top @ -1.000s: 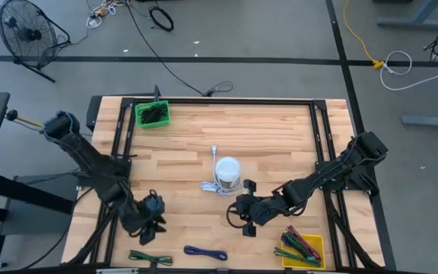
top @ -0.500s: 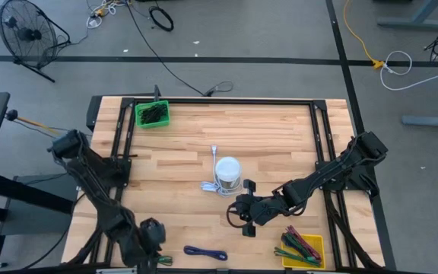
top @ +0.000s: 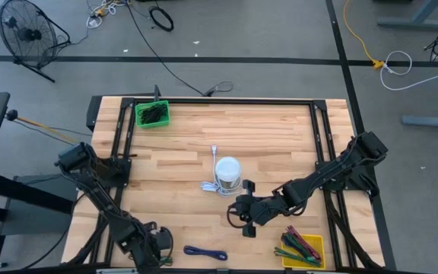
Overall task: Pick & Place USB Port
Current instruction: Put the green black charger cable into the yellow basket
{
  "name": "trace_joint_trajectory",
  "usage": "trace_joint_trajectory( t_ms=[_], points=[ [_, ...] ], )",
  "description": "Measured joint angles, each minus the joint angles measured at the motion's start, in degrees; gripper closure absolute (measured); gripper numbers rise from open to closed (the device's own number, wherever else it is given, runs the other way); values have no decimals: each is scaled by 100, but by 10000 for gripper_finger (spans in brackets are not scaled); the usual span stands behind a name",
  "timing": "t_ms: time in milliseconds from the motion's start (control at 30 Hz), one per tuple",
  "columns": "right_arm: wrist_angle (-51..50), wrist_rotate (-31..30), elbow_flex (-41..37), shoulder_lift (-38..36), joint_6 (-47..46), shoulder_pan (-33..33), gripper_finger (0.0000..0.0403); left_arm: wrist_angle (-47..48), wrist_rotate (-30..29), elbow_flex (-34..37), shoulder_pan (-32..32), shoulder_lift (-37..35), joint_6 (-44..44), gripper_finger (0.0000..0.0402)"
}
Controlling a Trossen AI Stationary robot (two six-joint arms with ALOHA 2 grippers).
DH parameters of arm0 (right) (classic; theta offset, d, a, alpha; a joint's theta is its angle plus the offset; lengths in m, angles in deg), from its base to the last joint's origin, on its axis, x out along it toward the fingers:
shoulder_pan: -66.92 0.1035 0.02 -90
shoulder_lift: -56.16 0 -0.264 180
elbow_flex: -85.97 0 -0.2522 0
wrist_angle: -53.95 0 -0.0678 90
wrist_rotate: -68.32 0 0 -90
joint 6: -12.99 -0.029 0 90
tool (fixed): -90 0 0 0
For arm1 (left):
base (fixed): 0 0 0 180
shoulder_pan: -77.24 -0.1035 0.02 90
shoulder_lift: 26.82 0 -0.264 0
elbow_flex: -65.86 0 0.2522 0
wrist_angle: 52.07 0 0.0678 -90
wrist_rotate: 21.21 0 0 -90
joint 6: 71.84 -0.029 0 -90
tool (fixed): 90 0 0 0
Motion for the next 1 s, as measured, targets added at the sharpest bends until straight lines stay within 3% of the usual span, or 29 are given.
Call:
trace_joint_trajectory(
  t_ms=[367,833,933,1000],
  points=[
    [-3,-9,0,0,107,-67,328,19,145,-7,24,68,91,255],
    [-28,-8,0,0,109,-67,328,-333,728,-24,26,697,80,252],
    [-33,-8,0,0,109,-67,328,-123,738,-37,-16,772,111,265],
    [-33,-7,0,0,109,-67,328,-16,906,-35,-75,777,109,299]
  ],
)
